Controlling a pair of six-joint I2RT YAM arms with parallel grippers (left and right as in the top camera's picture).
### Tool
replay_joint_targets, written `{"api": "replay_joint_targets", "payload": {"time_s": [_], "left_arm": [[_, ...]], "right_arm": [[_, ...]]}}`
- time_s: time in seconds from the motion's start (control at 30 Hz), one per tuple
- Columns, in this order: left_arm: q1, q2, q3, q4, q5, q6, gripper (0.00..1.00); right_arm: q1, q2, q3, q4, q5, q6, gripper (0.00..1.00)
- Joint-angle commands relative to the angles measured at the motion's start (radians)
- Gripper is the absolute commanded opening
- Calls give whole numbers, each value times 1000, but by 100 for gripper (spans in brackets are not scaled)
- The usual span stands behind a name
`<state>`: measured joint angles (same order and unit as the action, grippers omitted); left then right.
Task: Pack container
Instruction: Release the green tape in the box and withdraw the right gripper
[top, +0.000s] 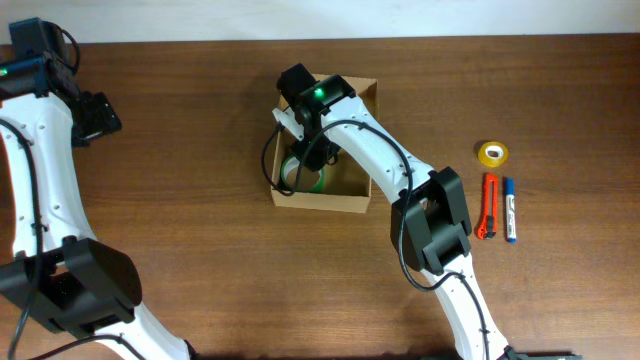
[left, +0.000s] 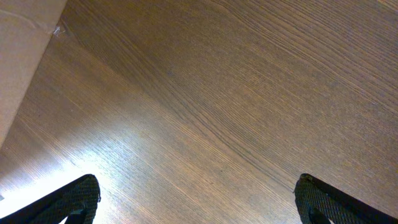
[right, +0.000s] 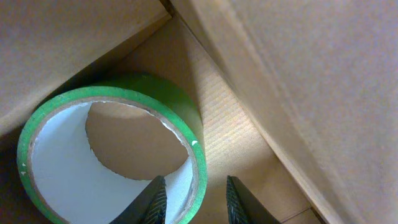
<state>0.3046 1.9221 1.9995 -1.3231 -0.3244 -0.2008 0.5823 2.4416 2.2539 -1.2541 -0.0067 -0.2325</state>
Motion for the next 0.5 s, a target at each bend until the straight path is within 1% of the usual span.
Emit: {"api": "replay_joint_targets", "payload": {"time_s": [0.0,0.23,0.33,0.4,0.47], "left_arm": [[6,-30,-5,0,4,16,100],[6,-30,-5,0,4,16,100],[6,-30,-5,0,4,16,100],[6,-30,-5,0,4,16,100],[6,-30,-5,0,4,16,100]], "right_arm": [[0,4,0,2,-12,6,32],[0,-1,35,-29,-12,6,31],[0,-6,111,-81,-12,7,33],[0,-13,215,-139,-9,6,38],[0,-23,295,-177,2,6,39]]}}
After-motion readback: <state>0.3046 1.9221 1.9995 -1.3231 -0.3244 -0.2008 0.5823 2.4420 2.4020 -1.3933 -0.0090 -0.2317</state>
